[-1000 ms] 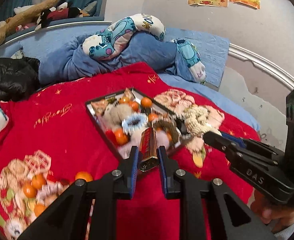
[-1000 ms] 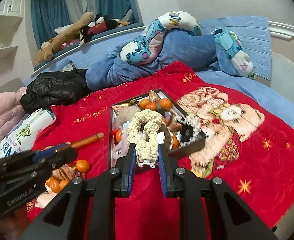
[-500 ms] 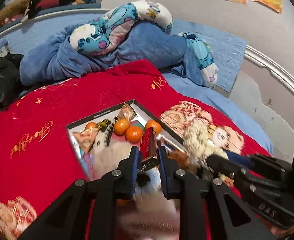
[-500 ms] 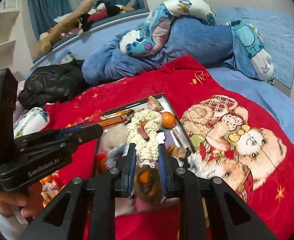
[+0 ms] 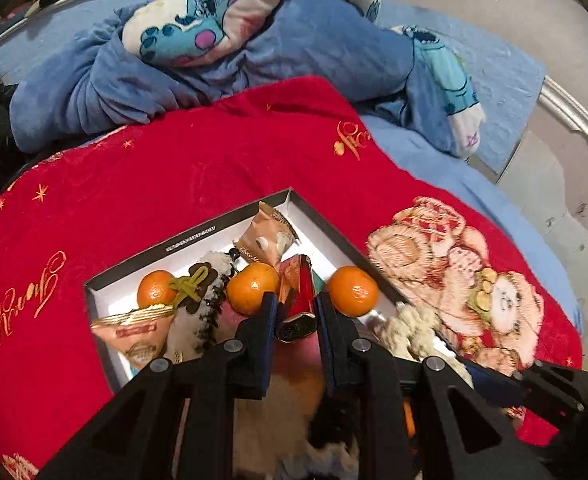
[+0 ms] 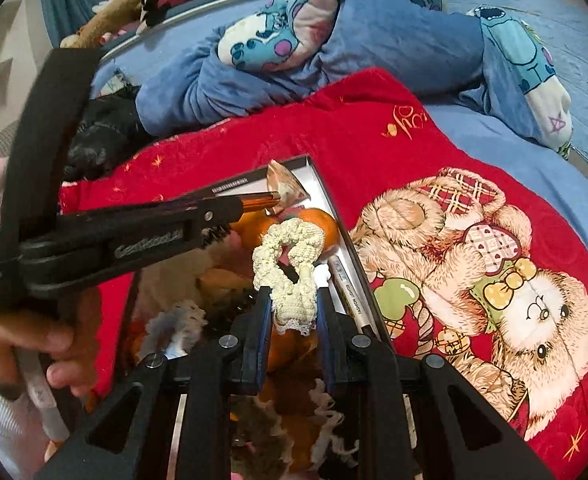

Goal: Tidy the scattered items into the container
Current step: 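Open the left gripper to drop the bar while the right drops the scrunchie into the box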

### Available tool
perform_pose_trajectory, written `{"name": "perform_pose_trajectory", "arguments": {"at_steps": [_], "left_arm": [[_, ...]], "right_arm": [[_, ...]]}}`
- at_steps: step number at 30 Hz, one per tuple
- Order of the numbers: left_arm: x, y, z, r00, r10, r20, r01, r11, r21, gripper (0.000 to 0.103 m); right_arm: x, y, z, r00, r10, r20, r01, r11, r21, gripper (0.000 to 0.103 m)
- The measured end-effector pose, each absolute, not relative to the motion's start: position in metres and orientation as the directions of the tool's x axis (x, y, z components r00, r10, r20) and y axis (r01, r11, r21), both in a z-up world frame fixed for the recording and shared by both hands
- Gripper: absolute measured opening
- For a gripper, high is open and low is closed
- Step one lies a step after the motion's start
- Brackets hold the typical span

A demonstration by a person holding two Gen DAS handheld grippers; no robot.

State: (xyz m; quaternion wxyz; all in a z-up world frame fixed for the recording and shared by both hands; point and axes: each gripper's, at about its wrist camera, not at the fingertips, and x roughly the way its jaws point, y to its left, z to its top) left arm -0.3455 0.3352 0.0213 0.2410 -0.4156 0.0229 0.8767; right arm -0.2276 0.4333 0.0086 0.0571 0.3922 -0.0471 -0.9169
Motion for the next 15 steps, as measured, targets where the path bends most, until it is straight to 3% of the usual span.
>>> {"name": "perform_pose_trajectory", "arguments": {"at_steps": [10, 15], "left_arm": [[-0.363, 0.348, 0.004, -0.516, 0.389, -0.763, -0.436, -0.886, -0.157, 0.021], [-0.366, 0.343, 0.003, -0.505, 0.409, -0.76, -0.402, -0.891, -0.212, 0.02]], "right_arm": [[-0.233, 0.437, -0.009, -0.682, -0.12, -0.722, 0.048, -0.992, 0.119, 0.021], [-0.233, 0.441, -0.009, -0.683, -0.141, -0.717, 0.042, -0.987, 0.154, 0.022]]}}
